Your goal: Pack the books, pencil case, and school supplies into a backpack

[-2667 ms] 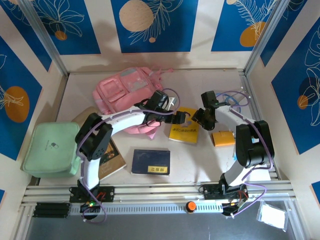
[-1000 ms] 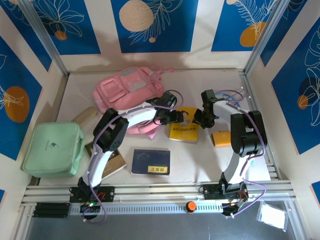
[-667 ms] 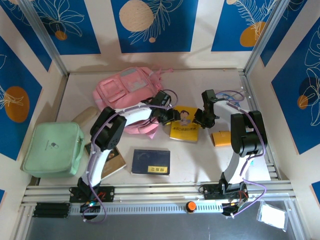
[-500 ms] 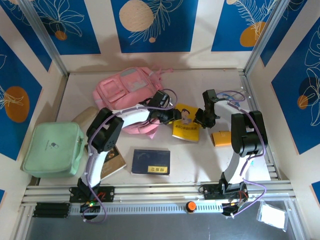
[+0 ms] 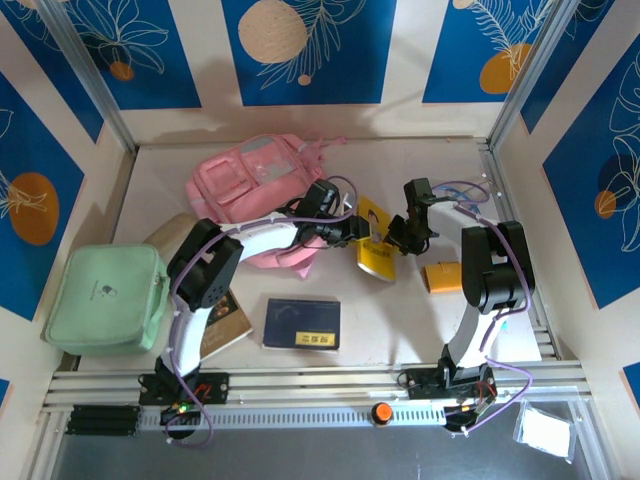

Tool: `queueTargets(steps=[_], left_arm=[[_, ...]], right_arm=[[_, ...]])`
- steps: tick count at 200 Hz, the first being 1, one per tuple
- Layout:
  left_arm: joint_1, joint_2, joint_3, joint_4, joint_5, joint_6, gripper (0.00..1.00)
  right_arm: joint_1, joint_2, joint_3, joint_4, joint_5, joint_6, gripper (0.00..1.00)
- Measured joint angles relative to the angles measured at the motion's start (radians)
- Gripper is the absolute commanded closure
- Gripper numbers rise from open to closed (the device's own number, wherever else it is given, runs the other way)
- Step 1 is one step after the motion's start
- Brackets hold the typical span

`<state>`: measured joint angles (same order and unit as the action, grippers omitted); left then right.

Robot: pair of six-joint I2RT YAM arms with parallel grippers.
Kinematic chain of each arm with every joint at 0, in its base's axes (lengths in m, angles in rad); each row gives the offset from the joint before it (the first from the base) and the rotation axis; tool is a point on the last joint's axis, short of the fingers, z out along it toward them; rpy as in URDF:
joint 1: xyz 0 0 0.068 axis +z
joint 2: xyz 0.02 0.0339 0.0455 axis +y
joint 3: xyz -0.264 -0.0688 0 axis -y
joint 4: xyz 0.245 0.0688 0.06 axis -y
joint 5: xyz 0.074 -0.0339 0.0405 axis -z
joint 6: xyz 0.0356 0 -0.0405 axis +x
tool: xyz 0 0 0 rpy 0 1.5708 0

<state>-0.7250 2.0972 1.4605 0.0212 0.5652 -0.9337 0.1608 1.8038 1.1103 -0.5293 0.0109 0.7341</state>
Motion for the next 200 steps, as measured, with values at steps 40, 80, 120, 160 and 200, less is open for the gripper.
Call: queueTargets(steps=[40, 80, 120, 160, 200], left_arm=[[0.001, 0.0, 0.0, -0.045, -0.023, 0.026, 0.7], [0.007, 0.0, -0.003, -0.073, -0.042, 0.05, 0.8], [0.026, -0.001, -0.019, -0.087, -0.046, 0.065, 1.0], [0.073, -0.059, -0.097, -0.045, -0.042, 0.061, 1.0], [0.199, -0.239, -0.26, 0.09, -0.01, -0.014, 1.0]], right_arm=[[0.0, -0.006, -0.011, 0.014, 0.0, 0.003, 0.76], [0.001, -0.027, -0.027, 0.02, 0.002, 0.01, 0.74], [0.01, -0.105, -0.067, 0.023, -0.001, 0.036, 0.61], [0.01, -0.302, -0.158, 0.058, -0.035, 0.083, 0.43], [0.039, -0.389, -0.196, 0.146, -0.149, 0.142, 0.35]])
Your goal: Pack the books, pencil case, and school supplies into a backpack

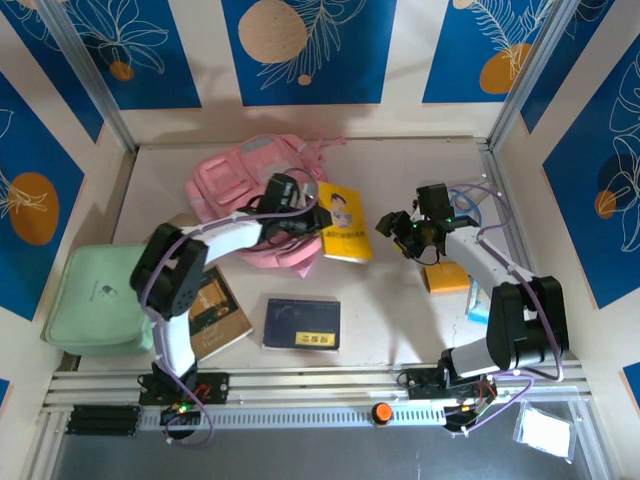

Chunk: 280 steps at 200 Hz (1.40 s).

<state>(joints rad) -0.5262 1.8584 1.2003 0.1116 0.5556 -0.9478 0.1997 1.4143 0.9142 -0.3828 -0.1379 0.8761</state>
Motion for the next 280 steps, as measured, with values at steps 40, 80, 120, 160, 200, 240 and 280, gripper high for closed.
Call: queueTargets(steps=[40, 80, 120, 160, 200, 240, 280], left_arm=[[0.124, -0.183, -0.117, 0.114, 0.011, -0.066, 1.0], [0.148, -0.248, -0.181, 0.186, -0.016, -0.115, 1.0], [0.148, -0.229, -0.212, 0.279, -0.026, -0.215, 1.0], [0.148, -0.155, -0.207, 0.382, -0.055, -0.324, 1.0], [0.149, -0.108, -0.204, 0.472, -0.083, -0.425, 1.0], [0.148, -0.104, -0.203, 0.531, -0.116, -0.498, 1.0], [0.148, -0.104, -0.197, 0.561, -0.142, -0.542, 1.0]], right_arm=[[0.105, -0.068, 0.001, 0.044, -0.032, 0.057, 0.28], [0.145, -0.093, -0.008, 0.171, -0.058, 0.165, 0.24], [0.191, -0.079, -0.087, 0.404, -0.093, 0.308, 0.18], [0.227, 0.056, -0.085, 0.685, -0.156, 0.457, 0.14], [0.246, 0.189, -0.039, 0.85, -0.156, 0.572, 0.18], [0.251, 0.282, -0.022, 1.034, -0.135, 0.681, 0.24], [0.256, 0.325, 0.019, 1.103, -0.109, 0.708, 0.38]])
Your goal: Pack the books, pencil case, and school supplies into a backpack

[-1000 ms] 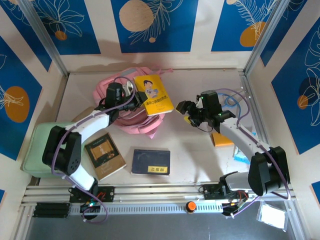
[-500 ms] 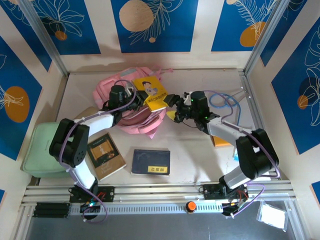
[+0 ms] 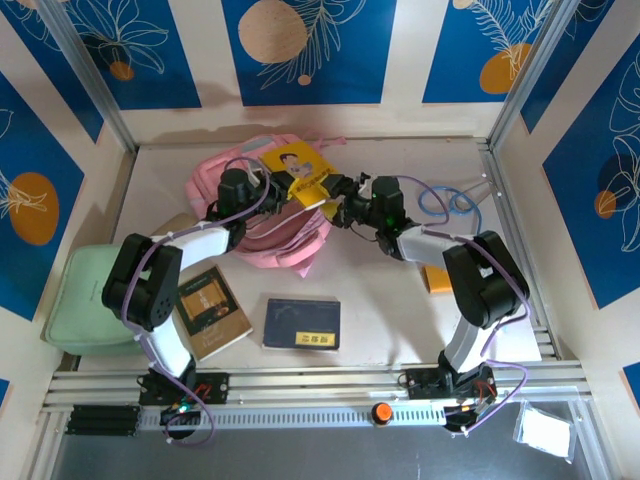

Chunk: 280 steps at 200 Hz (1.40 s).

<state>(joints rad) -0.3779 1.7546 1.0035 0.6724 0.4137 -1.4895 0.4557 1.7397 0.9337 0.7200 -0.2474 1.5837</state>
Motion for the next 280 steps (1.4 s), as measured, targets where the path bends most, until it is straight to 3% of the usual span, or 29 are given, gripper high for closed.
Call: queueTargets(steps=[22, 51, 74, 98, 130, 165, 189, 201, 280], left_arm=[[0.0, 0.0, 0.0, 0.006, -0.005, -0.013, 1.0], [0.001, 0.0, -0.004, 0.038, -0.014, -0.029, 1.0], [0.006, 0.0, -0.031, 0.067, -0.02, -0.031, 0.83], [0.016, 0.001, -0.077, 0.1, -0.016, -0.012, 0.55], [0.037, -0.01, -0.124, 0.039, 0.008, 0.106, 0.38], [0.053, -0.111, -0.139, -0.18, -0.014, 0.283, 0.25], [0.053, -0.212, -0.138, -0.326, -0.062, 0.438, 0.12], [0.054, -0.249, -0.129, -0.414, -0.093, 0.528, 0.0], [0.034, -0.268, 0.108, -1.013, -0.343, 1.145, 0.01]], right_arm=[[0.008, 0.022, 0.037, 0.007, 0.008, -0.006, 0.49], [0.012, 0.036, 0.048, 0.011, 0.014, -0.02, 0.77], [0.016, 0.041, 0.048, 0.027, 0.014, -0.055, 0.9], [0.019, 0.04, 0.045, 0.003, 0.011, -0.09, 1.0], [0.016, -0.007, 0.01, -0.127, 0.019, -0.185, 1.0], [-0.015, -0.124, -0.028, -0.266, 0.032, -0.314, 1.0], [-0.056, -0.209, -0.051, -0.319, 0.039, -0.385, 1.0], [-0.073, -0.241, -0.06, -0.34, 0.043, -0.418, 1.0], [-0.116, -0.294, -0.06, -0.504, 0.114, -0.583, 1.0]])
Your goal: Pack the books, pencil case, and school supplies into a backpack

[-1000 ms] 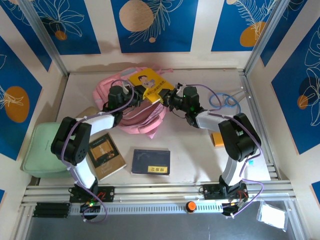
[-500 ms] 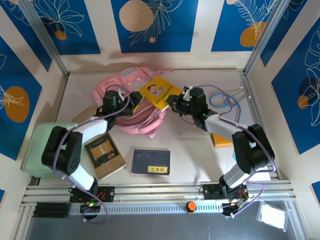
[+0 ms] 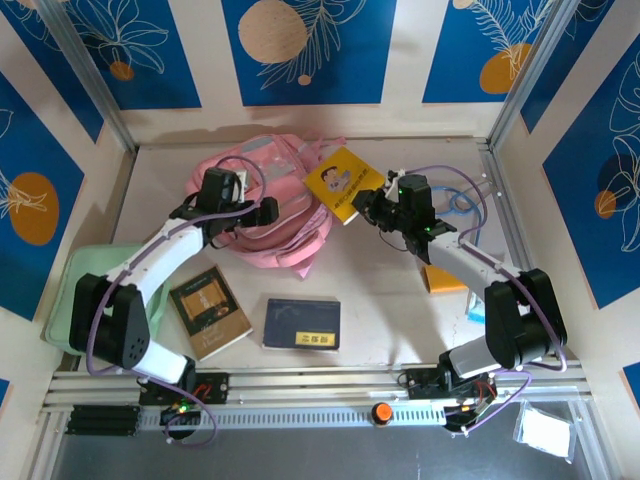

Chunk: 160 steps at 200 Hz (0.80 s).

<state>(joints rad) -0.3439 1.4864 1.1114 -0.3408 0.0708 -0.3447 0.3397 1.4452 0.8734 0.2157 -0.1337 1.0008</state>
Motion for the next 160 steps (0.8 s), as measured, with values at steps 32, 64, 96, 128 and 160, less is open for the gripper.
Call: queueTargets(steps=[32, 64, 96, 128, 160], left_arm=[[-0.051, 0.035, 0.06, -0.127, -0.089, 0.161, 0.02], [-0.111, 0.119, 0.122, -0.219, -0.119, 0.279, 0.03], [-0.127, 0.212, 0.202, -0.277, -0.124, 0.35, 0.05], [-0.137, 0.304, 0.283, -0.335, -0.132, 0.409, 0.16], [-0.139, 0.396, 0.369, -0.386, -0.173, 0.43, 0.22]], right_arm=[[-0.022, -0.001, 0.0, -0.026, 0.023, -0.01, 1.0], [-0.048, -0.018, 0.0, -0.042, 0.034, -0.017, 1.0], [-0.069, -0.05, 0.0, -0.058, 0.042, -0.018, 1.0], [-0.081, -0.079, -0.001, -0.082, 0.049, -0.023, 1.0], [-0.087, -0.086, -0.006, -0.093, 0.048, -0.025, 1.0]])
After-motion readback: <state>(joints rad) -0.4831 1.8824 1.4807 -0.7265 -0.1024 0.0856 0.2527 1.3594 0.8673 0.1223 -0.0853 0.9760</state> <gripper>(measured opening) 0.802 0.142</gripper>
